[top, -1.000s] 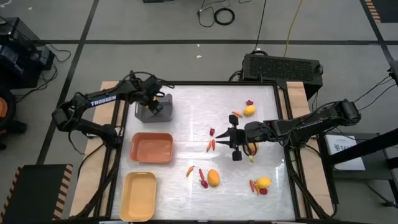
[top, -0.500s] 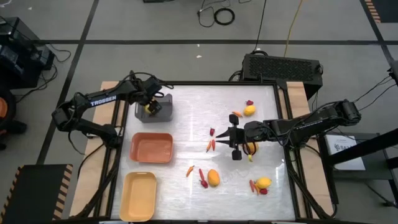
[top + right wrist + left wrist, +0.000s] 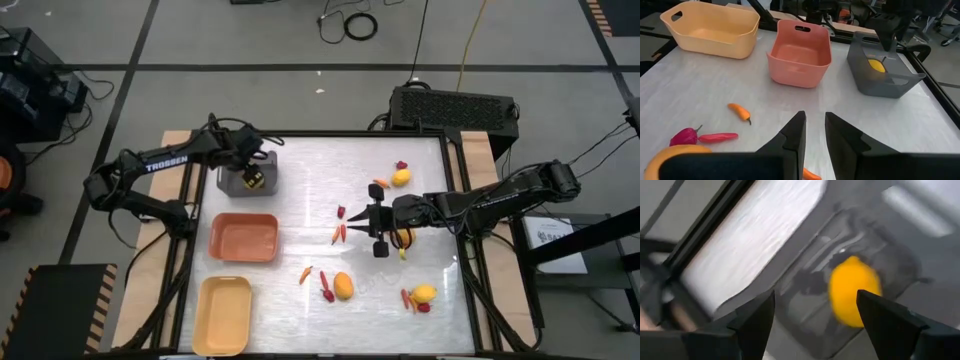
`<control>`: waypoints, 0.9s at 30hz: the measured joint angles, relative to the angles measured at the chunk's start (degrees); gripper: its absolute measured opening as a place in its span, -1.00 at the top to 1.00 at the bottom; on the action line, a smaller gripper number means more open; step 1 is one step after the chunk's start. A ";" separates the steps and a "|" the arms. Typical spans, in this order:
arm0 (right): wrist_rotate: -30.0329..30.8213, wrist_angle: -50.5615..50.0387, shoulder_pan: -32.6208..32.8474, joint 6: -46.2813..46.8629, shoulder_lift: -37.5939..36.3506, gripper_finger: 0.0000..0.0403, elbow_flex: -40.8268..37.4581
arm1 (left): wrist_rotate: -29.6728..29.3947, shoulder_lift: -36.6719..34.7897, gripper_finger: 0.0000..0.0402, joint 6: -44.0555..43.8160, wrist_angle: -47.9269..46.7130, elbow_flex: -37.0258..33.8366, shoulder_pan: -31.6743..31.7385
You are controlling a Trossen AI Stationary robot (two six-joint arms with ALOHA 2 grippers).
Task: Sort produce into baskets
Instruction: Put the lemon into the black bin
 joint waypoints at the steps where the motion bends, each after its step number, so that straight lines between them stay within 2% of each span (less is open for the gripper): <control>1: 0.00 -0.57 0.00 -0.03 0.00 0.68 0.00 | 1.23 0.00 -0.43 0.50 1.89 -0.01 -0.54; 7: 0.38 -6.99 0.00 -2.95 0.00 0.69 0.00 | 9.74 0.00 -0.43 2.76 20.26 0.00 -3.60; 10: 4.97 -8.46 0.01 -7.31 0.00 0.69 0.00 | 17.14 0.00 -0.43 2.35 29.27 0.00 -6.00; 12: 9.40 -9.81 -0.06 -9.09 0.00 0.69 0.00 | 19.52 0.02 -0.43 1.90 34.54 0.00 -7.90; 15: 13.58 -12.46 -0.82 -10.32 0.00 0.69 0.00 | 19.66 1.05 -0.43 1.99 41.29 0.07 -10.94; 18: 13.78 -11.73 -2.31 -13.50 0.00 0.69 0.00 | 19.72 2.64 -0.43 1.88 44.59 0.07 -13.38; 22: 13.77 -6.26 -4.01 -16.59 0.00 0.69 0.00 | 19.75 4.39 -0.43 -0.02 45.53 0.07 -16.25; 27: 13.75 -4.00 -5.24 -14.94 0.00 0.69 0.00 | 19.75 5.36 -0.43 -3.78 46.37 0.07 -19.63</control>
